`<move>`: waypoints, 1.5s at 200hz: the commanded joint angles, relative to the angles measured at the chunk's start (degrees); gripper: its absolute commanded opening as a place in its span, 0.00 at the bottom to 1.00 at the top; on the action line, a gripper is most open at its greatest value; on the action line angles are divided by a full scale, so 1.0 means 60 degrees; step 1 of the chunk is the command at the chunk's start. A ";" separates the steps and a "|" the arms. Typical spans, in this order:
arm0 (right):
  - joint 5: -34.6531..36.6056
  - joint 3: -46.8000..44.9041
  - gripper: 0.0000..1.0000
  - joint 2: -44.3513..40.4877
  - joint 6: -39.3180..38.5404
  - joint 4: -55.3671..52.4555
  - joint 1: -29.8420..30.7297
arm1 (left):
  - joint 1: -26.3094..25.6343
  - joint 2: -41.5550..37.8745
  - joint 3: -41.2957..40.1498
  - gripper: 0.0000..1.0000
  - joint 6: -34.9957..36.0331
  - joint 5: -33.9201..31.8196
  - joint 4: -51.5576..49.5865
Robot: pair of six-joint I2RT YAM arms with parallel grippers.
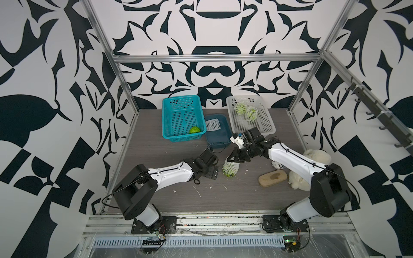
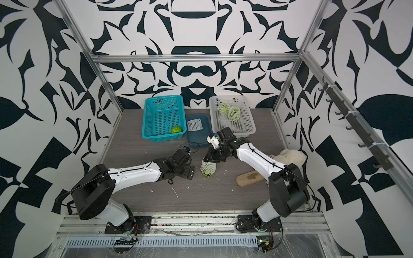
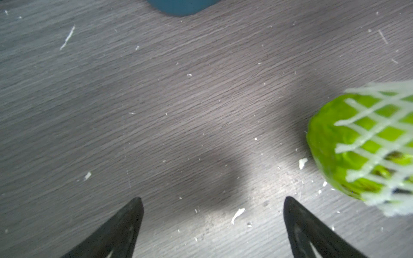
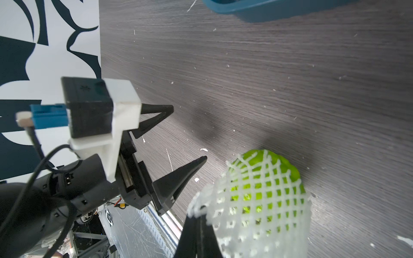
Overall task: Sleeve custard apples in foam nets
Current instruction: Put on the foam net on the custard apple.
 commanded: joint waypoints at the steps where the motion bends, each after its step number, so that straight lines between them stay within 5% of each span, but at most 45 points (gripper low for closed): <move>1: 0.0346 -0.0203 0.00 -0.0184 0.0117 0.0102 0.0001 | 0.0100 -0.0346 -0.0207 1.00 -0.0060 -0.0117 0.0122; 156: 0.2294 -0.0255 0.00 0.0020 -0.0324 -0.0243 0.0776 | 0.0159 -0.0978 -0.0161 1.00 -0.0229 -0.0008 0.0165; 184: 0.2540 -0.0052 0.19 -0.0122 -0.0470 -0.0539 0.0880 | 0.0157 -0.1041 -0.0027 1.00 -0.0239 0.0073 0.0152; 217: 0.2670 0.0120 0.61 -0.0481 -0.0460 -0.0768 0.0890 | 0.0159 -0.1277 -0.0010 1.00 -0.0301 0.0196 0.0181; 300: 0.4006 0.0870 0.68 -0.1031 -0.0596 -0.2037 0.0908 | 0.0158 -0.1385 0.0126 1.00 -0.0221 0.0359 0.0179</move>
